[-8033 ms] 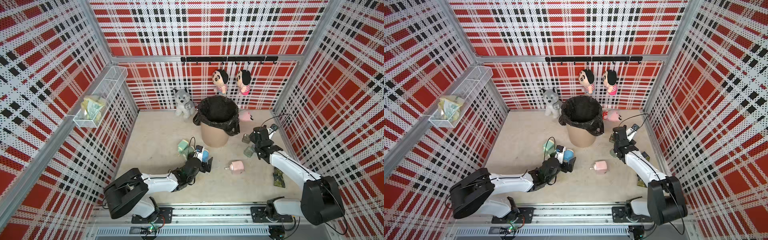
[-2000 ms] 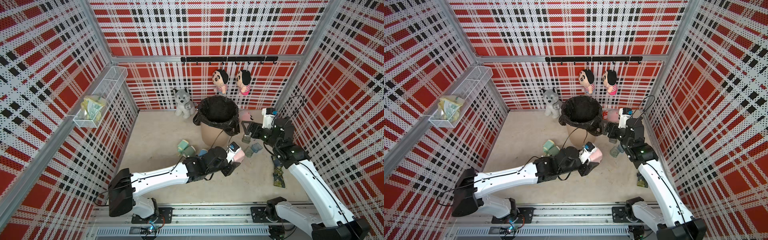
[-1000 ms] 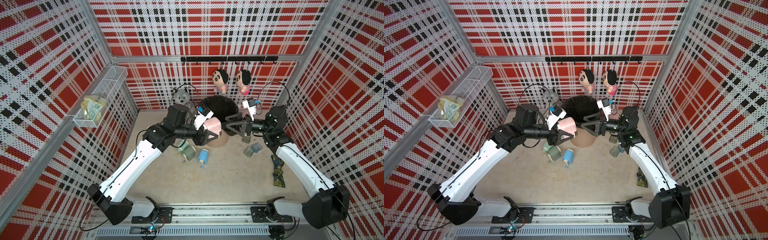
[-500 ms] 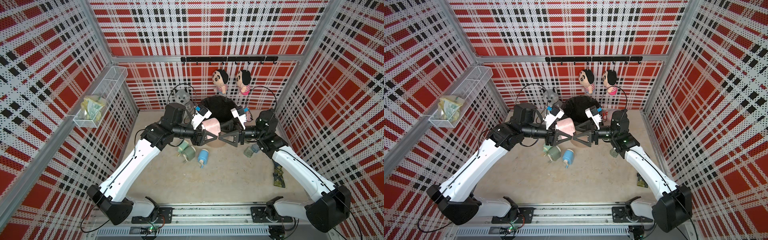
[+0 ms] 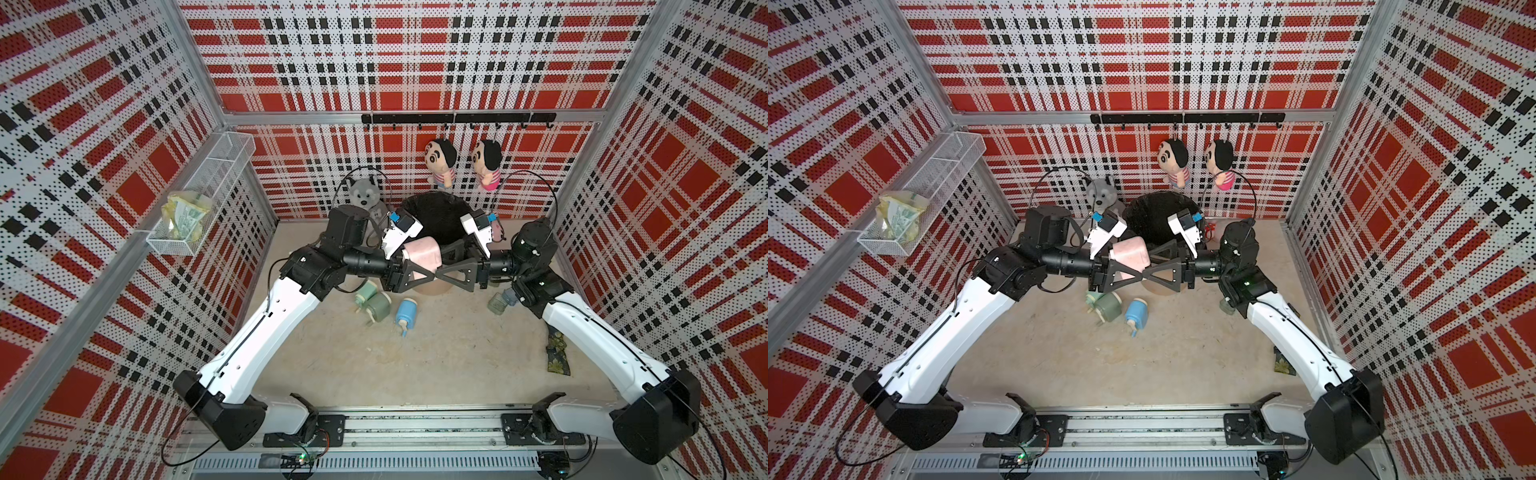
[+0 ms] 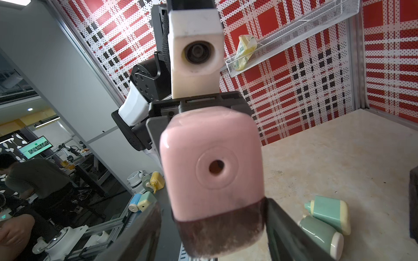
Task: Take out the pencil sharpener tray and clean the shavings
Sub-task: Open the container of the pencil sharpener.
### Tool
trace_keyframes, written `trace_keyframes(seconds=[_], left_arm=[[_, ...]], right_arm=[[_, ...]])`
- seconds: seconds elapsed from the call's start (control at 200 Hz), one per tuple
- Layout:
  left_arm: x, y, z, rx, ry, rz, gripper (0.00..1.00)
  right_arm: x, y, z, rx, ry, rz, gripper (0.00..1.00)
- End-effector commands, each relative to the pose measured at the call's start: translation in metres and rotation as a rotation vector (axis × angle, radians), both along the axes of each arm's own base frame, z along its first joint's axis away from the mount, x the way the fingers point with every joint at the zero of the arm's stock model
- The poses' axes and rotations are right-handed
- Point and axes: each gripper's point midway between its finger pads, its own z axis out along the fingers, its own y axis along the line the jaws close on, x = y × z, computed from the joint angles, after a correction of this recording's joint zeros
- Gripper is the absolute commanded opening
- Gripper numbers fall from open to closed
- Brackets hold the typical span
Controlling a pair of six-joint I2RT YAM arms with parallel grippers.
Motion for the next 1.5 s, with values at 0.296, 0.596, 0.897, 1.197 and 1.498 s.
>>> trace_keyframes(seconds=[0.296, 0.596, 0.897, 1.197, 1.498], left_arm=[[-0.003, 0.004, 0.024, -0.058, -0.063, -0.024, 0.4], [-0.005, 0.003, 0.024, -0.065, -0.056, -0.037, 0.4], [-0.006, 0.003, 0.023, -0.068, -0.052, -0.044, 0.4], [-0.005, 0.003, 0.022, -0.064, -0.051, -0.035, 0.44], [-0.008, 0.007, 0.025, -0.067, -0.061, -0.025, 0.45]], right_arm=[[-0.009, 0.002, -0.005, 0.006, -0.007, 0.052, 0.7], [-0.009, 0.005, -0.002, 0.016, -0.007, 0.073, 0.66], [-0.01, 0.012, 0.0, 0.018, -0.008, 0.1, 0.6], [-0.017, 0.011, 0.008, 0.032, -0.029, 0.112, 0.48], [0.005, -0.004, 0.008, 0.04, -0.018, 0.039, 0.46]])
